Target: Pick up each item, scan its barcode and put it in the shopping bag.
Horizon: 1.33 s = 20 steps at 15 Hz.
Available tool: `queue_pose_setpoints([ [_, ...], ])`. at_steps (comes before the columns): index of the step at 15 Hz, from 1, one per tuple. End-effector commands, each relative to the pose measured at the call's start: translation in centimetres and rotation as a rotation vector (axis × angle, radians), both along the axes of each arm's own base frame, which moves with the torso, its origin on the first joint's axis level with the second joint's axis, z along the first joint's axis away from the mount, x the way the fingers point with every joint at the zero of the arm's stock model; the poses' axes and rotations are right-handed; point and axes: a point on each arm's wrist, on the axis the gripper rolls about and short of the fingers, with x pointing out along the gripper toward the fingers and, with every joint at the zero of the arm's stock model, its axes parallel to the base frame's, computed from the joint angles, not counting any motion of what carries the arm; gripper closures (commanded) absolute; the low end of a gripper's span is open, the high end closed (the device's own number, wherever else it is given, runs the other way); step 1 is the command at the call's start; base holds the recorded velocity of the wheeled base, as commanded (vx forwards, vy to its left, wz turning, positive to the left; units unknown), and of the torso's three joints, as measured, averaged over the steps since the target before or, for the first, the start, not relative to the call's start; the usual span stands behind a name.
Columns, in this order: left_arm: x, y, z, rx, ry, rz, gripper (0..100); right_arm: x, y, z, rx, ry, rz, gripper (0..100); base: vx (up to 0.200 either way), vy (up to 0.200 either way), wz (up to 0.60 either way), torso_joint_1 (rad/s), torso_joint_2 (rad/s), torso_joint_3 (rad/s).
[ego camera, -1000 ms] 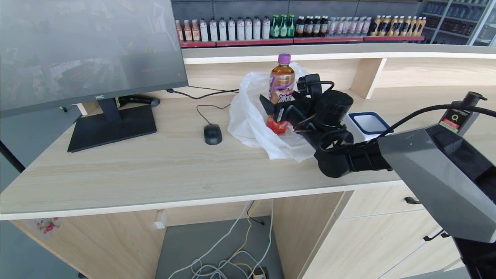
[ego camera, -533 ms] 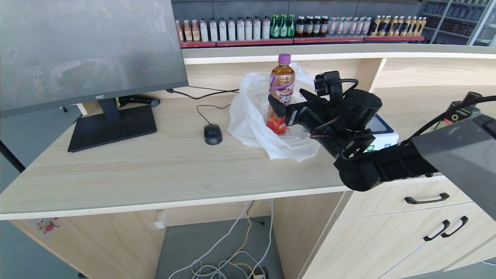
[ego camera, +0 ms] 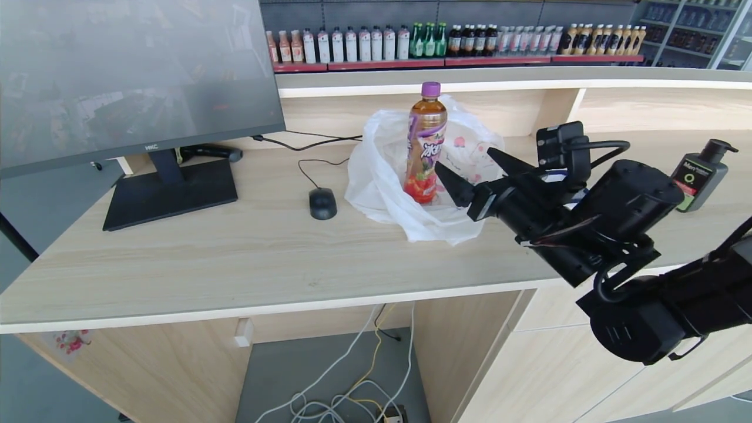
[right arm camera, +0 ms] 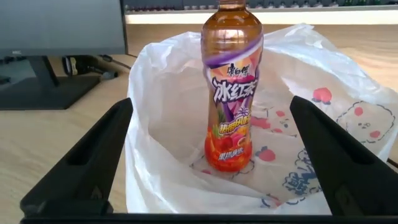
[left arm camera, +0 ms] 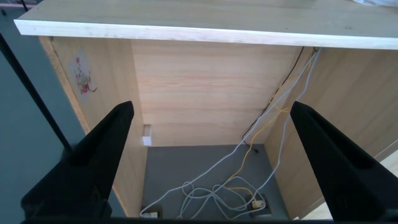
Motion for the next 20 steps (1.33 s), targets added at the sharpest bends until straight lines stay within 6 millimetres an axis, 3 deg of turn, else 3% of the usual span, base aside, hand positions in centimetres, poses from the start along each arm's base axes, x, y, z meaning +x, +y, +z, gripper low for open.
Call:
queue_pose_setpoints([
  [1,0.0,0.0,0.0,0.0,0.0,0.001,0,-3.9,-2.0,1.4,0.005,-0.015,0.003,0,0.0,0.0,0.0,0.0,0.0,0.0],
  [4,0.0,0.0,0.0,0.001,0.0,-0.001,0,-6.9,-2.8,1.7,0.003,-0.014,0.028,0,0.0,0.0,0.0,0.0,0.0,0.0],
  [7,0.0,0.0,0.0,-0.002,0.0,0.001,0,-8.3,-3.0,1.8,0.0,-0.018,0.06,0,0.0,0.0,0.0,0.0,0.0,0.0],
  [17,0.0,0.0,0.0,-0.006,0.0,0.001,0,-8.4,-3.0,2.1,0.007,-0.031,0.074,0,-0.02,0.0,0.0,-0.001,0.0,0.0],
  [20,0.0,0.0,0.0,-0.006,0.0,0.001,0,-8.3,-3.0,1.9,0.005,-0.03,0.076,0,0.0,-0.2,0.0,-0.001,0.0,0.001],
])
